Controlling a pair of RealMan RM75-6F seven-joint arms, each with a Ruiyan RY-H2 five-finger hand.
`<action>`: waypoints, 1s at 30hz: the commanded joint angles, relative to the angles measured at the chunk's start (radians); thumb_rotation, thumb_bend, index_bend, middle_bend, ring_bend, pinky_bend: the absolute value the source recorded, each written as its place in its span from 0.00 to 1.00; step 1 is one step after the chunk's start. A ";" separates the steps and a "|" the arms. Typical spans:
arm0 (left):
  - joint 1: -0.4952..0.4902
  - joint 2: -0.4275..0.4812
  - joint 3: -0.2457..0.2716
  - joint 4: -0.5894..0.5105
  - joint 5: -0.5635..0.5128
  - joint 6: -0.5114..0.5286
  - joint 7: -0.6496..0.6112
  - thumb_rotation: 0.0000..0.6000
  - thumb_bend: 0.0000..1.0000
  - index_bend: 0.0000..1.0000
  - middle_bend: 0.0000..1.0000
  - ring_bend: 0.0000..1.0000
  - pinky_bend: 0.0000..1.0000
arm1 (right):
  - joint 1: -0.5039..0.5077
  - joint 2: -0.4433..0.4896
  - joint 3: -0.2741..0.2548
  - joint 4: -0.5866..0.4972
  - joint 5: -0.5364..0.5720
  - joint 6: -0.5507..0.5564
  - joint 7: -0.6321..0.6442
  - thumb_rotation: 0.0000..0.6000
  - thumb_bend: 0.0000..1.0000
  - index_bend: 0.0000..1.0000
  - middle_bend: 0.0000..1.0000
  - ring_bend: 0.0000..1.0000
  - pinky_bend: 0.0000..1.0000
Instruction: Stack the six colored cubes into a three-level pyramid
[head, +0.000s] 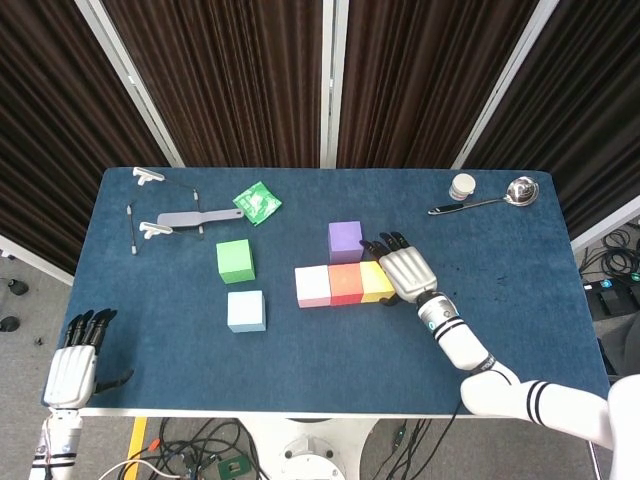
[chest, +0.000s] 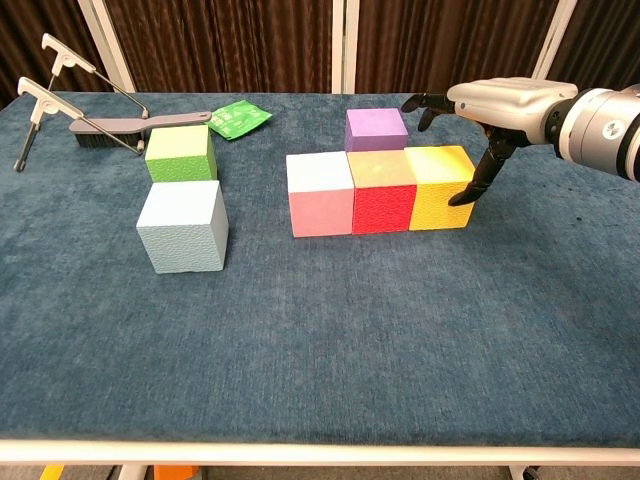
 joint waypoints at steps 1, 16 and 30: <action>0.000 0.000 0.000 0.000 0.000 0.000 -0.001 1.00 0.04 0.12 0.09 0.00 0.00 | -0.001 0.005 0.001 -0.006 -0.003 0.002 0.006 1.00 0.00 0.00 0.08 0.00 0.00; -0.001 -0.004 0.000 0.016 0.002 -0.002 -0.022 1.00 0.04 0.12 0.09 0.00 0.00 | 0.003 0.129 0.065 -0.110 0.036 0.039 0.017 1.00 0.00 0.00 0.09 0.00 0.00; -0.004 0.011 -0.004 -0.004 0.004 0.001 -0.019 1.00 0.04 0.12 0.09 0.00 0.00 | 0.253 -0.034 0.106 0.170 0.344 -0.174 -0.132 1.00 0.00 0.00 0.13 0.00 0.00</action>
